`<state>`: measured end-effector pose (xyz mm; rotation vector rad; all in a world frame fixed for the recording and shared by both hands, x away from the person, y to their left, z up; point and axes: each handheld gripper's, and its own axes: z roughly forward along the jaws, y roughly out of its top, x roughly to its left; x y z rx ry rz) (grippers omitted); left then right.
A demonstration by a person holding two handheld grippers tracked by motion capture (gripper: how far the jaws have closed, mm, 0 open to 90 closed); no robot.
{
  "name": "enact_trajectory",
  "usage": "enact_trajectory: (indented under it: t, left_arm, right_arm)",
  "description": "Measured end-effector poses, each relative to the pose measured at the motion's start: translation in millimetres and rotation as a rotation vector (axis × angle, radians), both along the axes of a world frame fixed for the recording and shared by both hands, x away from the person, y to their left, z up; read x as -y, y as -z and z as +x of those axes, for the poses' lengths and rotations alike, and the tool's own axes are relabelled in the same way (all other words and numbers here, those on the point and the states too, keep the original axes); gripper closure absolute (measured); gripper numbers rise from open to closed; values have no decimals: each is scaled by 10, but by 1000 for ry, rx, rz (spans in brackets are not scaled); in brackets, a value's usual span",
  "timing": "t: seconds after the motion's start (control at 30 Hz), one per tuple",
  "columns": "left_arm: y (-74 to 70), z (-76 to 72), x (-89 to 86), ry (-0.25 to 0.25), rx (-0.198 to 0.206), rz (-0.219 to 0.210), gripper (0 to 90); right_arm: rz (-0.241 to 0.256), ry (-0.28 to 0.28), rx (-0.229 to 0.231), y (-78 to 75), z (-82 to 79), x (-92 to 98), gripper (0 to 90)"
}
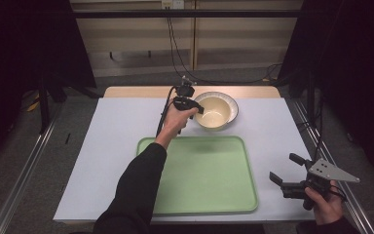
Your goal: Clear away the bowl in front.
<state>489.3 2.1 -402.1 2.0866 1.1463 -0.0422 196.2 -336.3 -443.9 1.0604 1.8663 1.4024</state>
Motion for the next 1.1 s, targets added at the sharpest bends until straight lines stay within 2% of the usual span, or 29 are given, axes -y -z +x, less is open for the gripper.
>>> enact_trajectory:
  t: [0.17, 0.27, 0.4, 0.53, 0.57, 0.6, 0.63, 0.73, 0.77, 0.83, 0.9, 0.97, 1.0, 1.1]
  left_arm:
    - [-24, -54, -4, 18, 0, -7, 838]
    - [-30, -94, 9, 12, 0, -10, 838]
    - [-13, -136, 11, 40, -3, -3, 838]
    - [31, -188, 48, 30, -3, -13, 838]
    - [41, -197, 45, 54, -3, -1, 838]
    - [53, -217, 65, 46, -11, -11, 838]
    - [67, -248, 90, 71, -11, 5, 838]
    - [77, -273, 120, 87, -21, 4, 837]
    - [86, -296, 154, 68, -26, -8, 838]
    - [96, -324, 193, 86, -24, 13, 839]
    - [116, -353, 248, 102, -35, 24, 838]
    - [126, -362, 271, 105, -35, 23, 838]
    - [136, -369, 288, 114, -48, 9, 838]
    - [173, -403, 351, 129, -42, 22, 838]
  right_arm:
    - [-4, 1, 1, 4, 1, -2, 10]
    - [-5, 3, 1, 4, 5, -2, 10]
    - [-5, 4, 1, 4, 3, -1, 10]
    - [-15, 1, -10, 12, 8, -11, 10]
    - [-15, -3, -5, 9, 8, -6, 10]
    - [-15, 0, 2, 9, 9, -3, 10]
    - [-4, 3, 3, 7, 9, -5, 10]
    - [-8, -1, 1, 5, 7, -5, 10]
    - [-8, -4, -1, 3, 3, -4, 10]
    - [4, 4, 1, 2, 1, -12, 10]
    - [-6, -2, 1, 0, -1, -3, 10]
    - [-5, -5, 1, 2, 2, -6, 10]
    - [-5, -5, 1, 2, 2, -6, 10]
    - [-4, -5, 1, 1, 1, -4, 10]
